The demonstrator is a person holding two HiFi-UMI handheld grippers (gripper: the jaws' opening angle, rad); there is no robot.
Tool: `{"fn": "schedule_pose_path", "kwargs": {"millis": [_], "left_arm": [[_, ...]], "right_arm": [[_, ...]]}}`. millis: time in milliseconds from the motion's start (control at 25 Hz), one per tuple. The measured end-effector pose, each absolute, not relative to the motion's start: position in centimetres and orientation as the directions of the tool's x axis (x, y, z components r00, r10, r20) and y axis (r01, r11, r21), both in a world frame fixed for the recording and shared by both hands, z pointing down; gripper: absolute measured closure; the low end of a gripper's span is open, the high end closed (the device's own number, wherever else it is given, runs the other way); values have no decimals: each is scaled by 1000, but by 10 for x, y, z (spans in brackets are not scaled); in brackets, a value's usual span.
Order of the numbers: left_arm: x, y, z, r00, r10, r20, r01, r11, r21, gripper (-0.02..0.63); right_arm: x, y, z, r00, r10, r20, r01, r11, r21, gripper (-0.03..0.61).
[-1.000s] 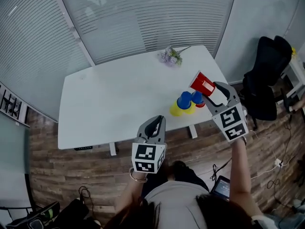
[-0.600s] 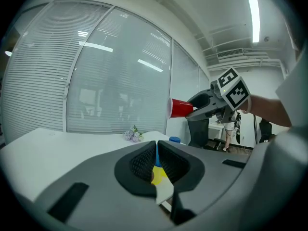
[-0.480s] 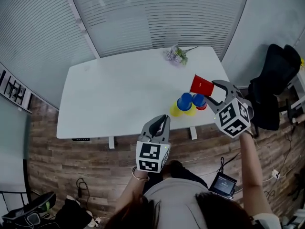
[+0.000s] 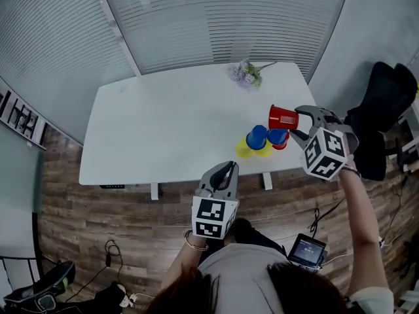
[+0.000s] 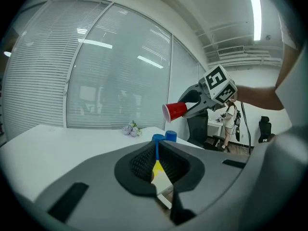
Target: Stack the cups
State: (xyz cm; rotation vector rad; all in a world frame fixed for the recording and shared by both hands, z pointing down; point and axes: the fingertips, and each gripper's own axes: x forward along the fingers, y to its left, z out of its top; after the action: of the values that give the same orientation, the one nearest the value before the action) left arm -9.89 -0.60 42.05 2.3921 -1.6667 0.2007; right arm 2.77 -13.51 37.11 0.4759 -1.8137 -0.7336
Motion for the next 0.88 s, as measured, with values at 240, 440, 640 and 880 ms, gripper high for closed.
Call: {"fn": "schedule_pose_path", "kwargs": {"millis": [240, 440, 640, 880], "left_arm": [[-90, -7, 425, 362, -900, 245, -932, -348, 98, 581], [-83, -5, 426, 377, -895, 238, -926, -363, 100, 581], [-79, -5, 424, 390, -890, 236, -921, -376, 106, 581], [-77, -5, 429, 392, -887, 243, -920, -377, 108, 581]], "right_arm": [[32, -140, 380, -304, -622, 722, 123, 726, 677, 325], [30, -140, 386, -252, -616, 746, 260, 700, 666, 325], [24, -145, 389, -192, -634, 749, 412, 641, 648, 325], [23, -150, 395, -142, -653, 744, 528, 586, 615, 325]]}}
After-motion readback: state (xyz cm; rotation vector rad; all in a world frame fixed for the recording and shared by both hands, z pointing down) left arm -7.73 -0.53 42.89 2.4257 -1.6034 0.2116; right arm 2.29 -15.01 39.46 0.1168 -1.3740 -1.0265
